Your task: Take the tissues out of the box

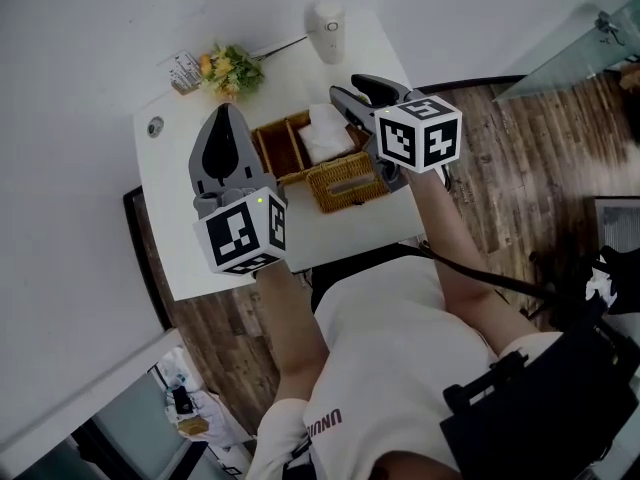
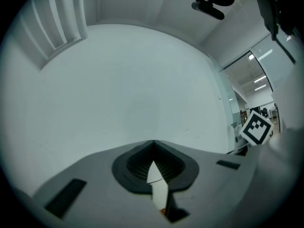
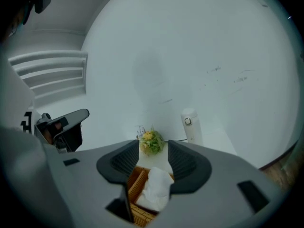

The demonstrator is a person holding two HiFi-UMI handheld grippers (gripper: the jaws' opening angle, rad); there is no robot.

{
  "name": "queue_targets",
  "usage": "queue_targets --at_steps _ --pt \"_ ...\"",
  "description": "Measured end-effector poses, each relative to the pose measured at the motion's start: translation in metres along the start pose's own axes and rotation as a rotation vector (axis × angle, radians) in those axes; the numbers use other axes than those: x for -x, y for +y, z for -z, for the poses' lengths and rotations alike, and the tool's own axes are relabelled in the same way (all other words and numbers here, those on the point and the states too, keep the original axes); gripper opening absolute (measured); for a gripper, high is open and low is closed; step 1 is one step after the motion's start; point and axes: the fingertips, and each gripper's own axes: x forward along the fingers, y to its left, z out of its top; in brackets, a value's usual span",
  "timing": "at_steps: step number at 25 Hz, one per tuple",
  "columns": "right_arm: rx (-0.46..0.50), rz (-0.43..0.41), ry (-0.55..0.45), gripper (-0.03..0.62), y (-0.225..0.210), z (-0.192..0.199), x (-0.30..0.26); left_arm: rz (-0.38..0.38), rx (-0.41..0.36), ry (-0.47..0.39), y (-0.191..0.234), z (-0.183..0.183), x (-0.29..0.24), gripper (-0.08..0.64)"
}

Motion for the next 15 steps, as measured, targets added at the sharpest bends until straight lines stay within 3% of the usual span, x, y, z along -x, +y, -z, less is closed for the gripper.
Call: queue_targets --at_steps 15 --pt "-0.027 0.13 0.231 0.247 -0.007 0.063 -0.043 0.17 0.019 0.095 0.021 0.036 -0.043 0.014"
